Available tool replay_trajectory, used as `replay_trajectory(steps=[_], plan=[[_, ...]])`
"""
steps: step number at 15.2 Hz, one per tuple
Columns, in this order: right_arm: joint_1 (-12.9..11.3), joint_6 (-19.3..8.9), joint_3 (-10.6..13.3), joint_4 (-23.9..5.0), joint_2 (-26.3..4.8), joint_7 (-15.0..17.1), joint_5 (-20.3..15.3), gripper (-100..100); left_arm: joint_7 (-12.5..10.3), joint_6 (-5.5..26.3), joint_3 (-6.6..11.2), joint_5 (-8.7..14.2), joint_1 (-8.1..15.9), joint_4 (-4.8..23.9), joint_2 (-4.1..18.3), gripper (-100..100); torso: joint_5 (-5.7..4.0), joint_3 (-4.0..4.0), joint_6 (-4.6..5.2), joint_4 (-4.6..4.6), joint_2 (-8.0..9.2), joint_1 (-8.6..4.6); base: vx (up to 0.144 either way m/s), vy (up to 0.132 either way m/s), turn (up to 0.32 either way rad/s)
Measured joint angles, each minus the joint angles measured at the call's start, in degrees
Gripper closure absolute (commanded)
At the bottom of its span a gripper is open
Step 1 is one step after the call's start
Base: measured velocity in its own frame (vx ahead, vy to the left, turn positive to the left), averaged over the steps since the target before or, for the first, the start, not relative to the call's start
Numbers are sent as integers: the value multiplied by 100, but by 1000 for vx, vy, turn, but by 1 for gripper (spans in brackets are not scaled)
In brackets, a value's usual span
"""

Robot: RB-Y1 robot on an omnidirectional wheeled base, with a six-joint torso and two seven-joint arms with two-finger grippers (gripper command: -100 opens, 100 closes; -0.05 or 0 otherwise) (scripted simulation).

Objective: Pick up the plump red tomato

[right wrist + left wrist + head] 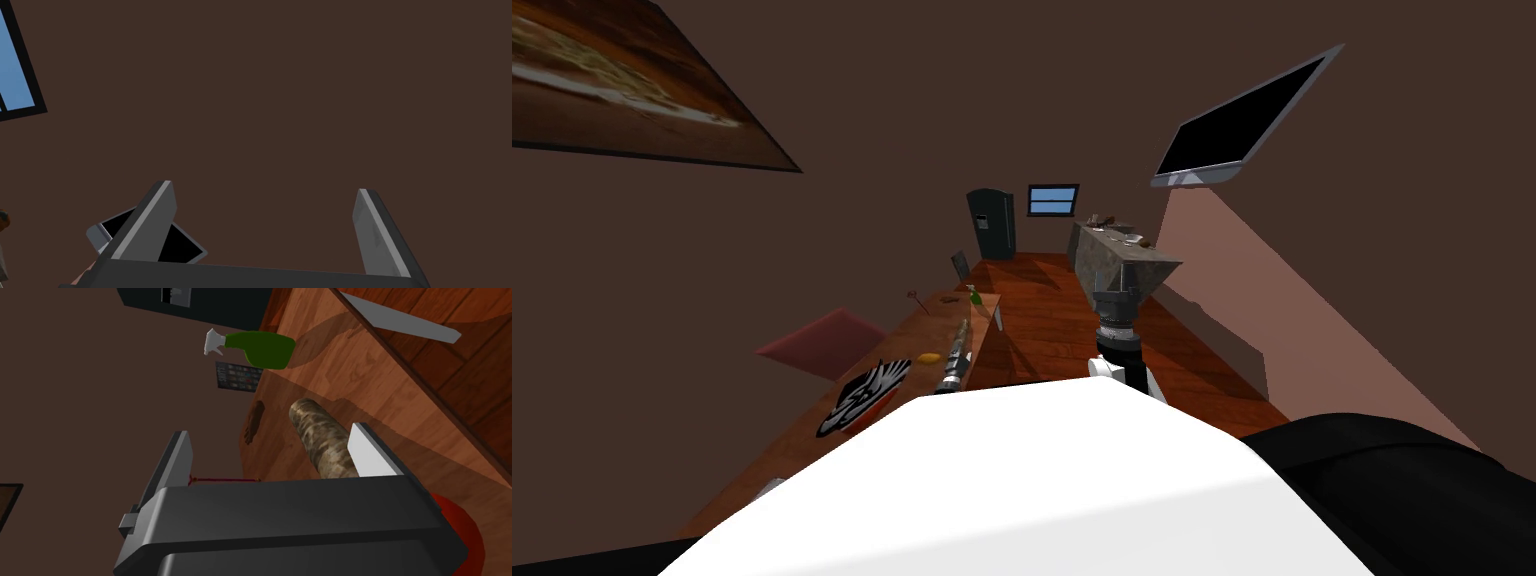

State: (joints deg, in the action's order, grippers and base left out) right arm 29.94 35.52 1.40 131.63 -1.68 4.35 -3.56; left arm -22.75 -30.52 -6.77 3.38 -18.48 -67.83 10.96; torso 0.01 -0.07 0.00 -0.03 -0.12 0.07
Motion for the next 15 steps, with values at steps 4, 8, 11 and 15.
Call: replay_trajectory(steps=[4,8,11,15], plan=[[0,0,0,0,0,0,0,0,-233,-1,-21,20,110,476,97,-100,0,0,-1,0,0,0,22,16,-56],[0,0,0,0,0,0,0,0,-441,-5,-49,31,204,957,167,-100,-1,0,0,0,0,-1,24,17,-87],[0,0,0,0,0,0,0,0,-556,21,-61,35,247,1220,191,-100,0,1,-2,0,2,-2,17,16,-27],[0,0,0,0,0,0,0,0,-729,3,-87,46,347,1643,269,-100,-1,1,-1,0,3,-2,17,15,-62]])
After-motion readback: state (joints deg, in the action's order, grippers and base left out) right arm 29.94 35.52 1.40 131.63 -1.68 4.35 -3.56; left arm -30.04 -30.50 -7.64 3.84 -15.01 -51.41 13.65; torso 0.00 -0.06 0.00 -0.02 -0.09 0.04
